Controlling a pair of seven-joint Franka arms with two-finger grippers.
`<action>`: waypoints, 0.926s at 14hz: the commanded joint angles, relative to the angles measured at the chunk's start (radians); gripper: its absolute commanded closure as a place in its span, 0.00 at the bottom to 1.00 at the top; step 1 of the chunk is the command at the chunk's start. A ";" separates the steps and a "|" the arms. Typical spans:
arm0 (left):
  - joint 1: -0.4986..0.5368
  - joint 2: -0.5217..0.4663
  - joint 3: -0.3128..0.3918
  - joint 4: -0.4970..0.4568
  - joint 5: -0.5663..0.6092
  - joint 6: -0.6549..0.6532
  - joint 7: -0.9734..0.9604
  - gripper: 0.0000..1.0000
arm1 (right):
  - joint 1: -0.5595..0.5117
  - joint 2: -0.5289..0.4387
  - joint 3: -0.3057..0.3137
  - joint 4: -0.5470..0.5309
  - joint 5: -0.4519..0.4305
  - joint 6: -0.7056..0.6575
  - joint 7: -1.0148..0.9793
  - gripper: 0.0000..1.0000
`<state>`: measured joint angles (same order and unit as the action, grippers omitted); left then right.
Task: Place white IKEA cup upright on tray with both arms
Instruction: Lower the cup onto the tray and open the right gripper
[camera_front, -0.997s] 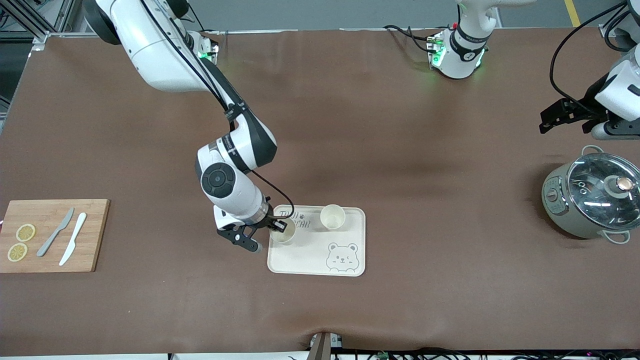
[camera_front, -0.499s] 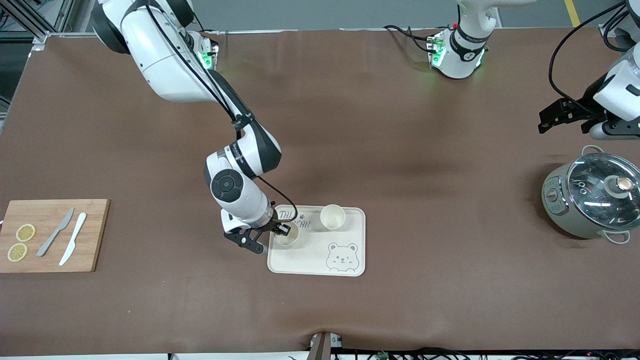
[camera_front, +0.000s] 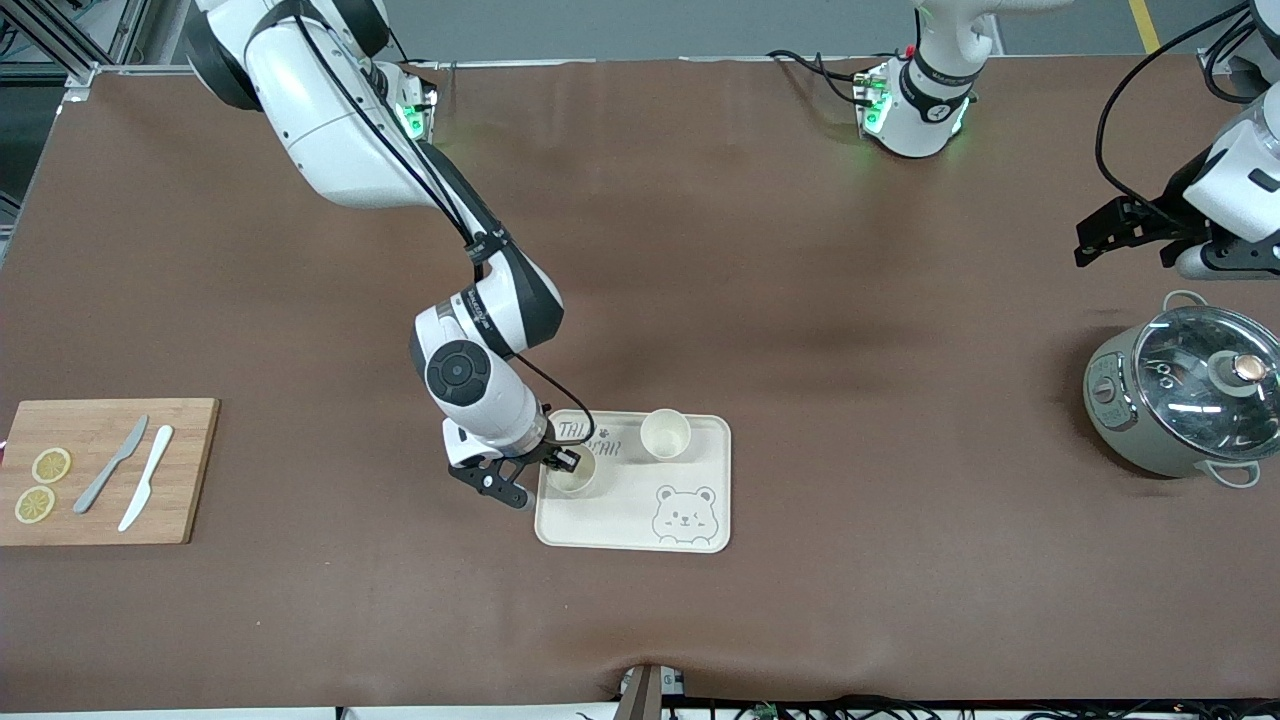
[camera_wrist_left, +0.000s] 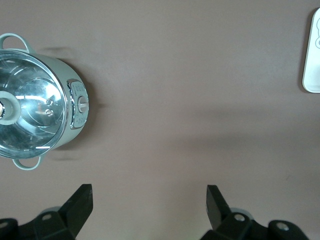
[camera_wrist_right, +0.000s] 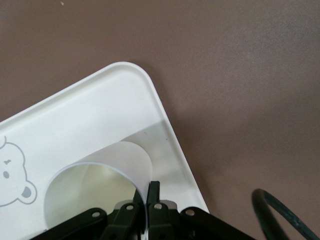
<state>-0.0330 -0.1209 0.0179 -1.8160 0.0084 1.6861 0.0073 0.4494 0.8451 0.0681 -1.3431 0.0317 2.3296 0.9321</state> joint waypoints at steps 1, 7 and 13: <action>-0.005 -0.003 -0.001 0.004 0.002 -0.011 0.019 0.00 | 0.014 0.020 -0.010 0.033 -0.026 0.002 0.033 1.00; -0.005 0.000 -0.001 0.007 0.002 -0.011 0.020 0.00 | 0.015 0.020 -0.010 0.030 -0.070 0.010 0.034 0.00; -0.005 0.001 -0.001 0.007 0.002 -0.009 0.019 0.00 | 0.012 0.017 -0.010 0.030 -0.076 0.008 0.033 0.00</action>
<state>-0.0360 -0.1208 0.0169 -1.8160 0.0084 1.6861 0.0077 0.4513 0.8471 0.0680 -1.3417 -0.0259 2.3408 0.9401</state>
